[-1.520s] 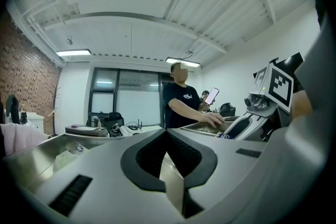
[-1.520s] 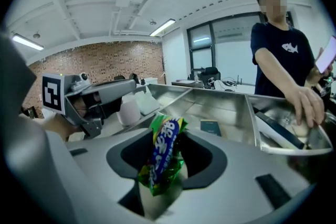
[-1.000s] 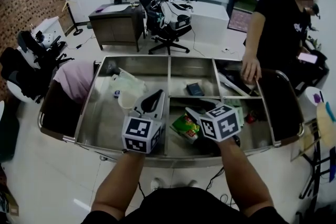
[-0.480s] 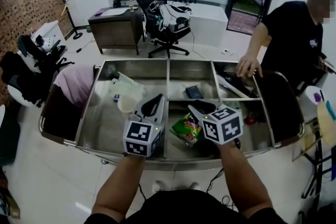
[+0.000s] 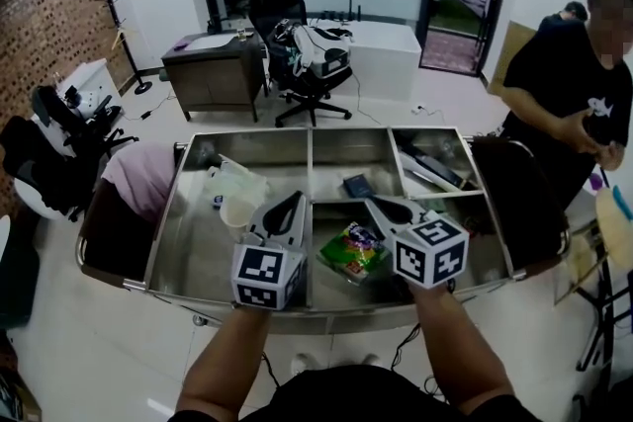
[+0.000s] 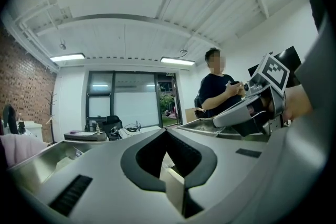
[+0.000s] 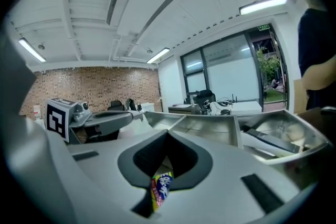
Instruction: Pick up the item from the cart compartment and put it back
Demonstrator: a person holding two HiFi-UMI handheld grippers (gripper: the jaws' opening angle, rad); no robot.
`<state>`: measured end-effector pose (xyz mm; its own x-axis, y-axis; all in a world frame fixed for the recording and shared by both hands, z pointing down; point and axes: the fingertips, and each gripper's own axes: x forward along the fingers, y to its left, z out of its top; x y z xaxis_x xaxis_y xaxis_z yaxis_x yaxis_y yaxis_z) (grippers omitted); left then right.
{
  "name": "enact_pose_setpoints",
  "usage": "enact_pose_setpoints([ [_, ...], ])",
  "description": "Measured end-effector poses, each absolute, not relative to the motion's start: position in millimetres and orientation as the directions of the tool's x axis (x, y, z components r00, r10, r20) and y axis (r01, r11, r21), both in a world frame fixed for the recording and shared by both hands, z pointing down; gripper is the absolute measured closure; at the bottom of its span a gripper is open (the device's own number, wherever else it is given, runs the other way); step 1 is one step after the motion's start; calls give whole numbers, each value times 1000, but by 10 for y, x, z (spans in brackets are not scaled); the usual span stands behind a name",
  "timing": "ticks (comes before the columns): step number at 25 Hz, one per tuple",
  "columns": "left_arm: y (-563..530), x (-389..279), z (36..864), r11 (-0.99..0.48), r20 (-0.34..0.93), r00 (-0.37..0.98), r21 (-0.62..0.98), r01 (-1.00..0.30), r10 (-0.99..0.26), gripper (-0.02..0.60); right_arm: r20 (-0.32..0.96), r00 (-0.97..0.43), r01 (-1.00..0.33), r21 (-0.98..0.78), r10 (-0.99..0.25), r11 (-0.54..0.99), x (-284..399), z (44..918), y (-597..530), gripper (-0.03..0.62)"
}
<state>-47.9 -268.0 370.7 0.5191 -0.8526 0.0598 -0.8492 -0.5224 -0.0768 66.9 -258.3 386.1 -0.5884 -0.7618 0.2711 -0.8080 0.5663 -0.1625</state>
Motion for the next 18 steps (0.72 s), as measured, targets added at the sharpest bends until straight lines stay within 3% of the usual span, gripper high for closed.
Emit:
enact_pose_setpoints([
  [10, -2082, -434, 3039, -563, -33, 564, -34, -826, -825, 581, 68, -605, -791, -169, -793, 589, 855, 3123, -2076, 585],
  [18, -1724, -429, 3156, -557, -30, 559, -50, -829, -829, 581, 46, -601, -790, -184, -798, 585, 1039, 3167, -1733, 586],
])
